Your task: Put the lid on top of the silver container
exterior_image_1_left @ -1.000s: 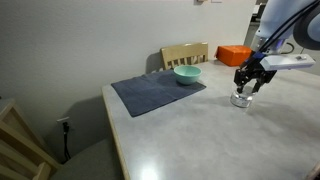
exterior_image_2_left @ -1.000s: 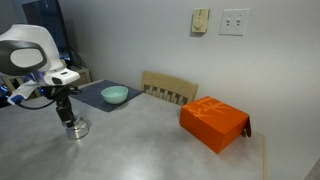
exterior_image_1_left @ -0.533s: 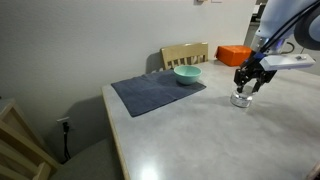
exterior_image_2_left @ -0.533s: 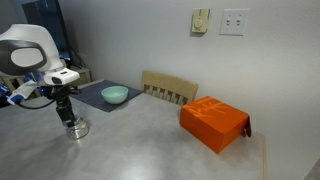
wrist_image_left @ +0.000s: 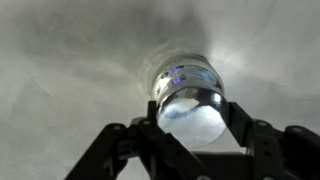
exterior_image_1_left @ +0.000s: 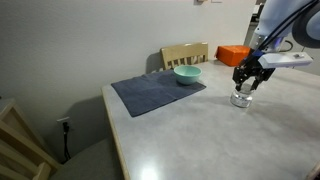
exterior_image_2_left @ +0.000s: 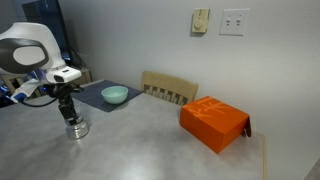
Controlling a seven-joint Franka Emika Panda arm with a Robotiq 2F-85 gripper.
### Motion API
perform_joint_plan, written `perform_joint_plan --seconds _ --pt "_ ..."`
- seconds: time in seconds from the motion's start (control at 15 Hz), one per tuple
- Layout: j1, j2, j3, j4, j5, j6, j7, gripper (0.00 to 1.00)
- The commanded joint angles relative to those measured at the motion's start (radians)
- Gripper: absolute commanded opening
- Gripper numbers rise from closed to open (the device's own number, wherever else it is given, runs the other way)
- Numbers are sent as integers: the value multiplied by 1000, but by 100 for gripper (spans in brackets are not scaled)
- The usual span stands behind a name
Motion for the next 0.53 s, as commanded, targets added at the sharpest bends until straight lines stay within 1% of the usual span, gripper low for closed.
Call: perform_joint_plan --seconds 0.0,0.47 --pt "-18 8 8 15 5 -8 -31 44" --pt "-39 43 24 41 46 -8 -94 44"
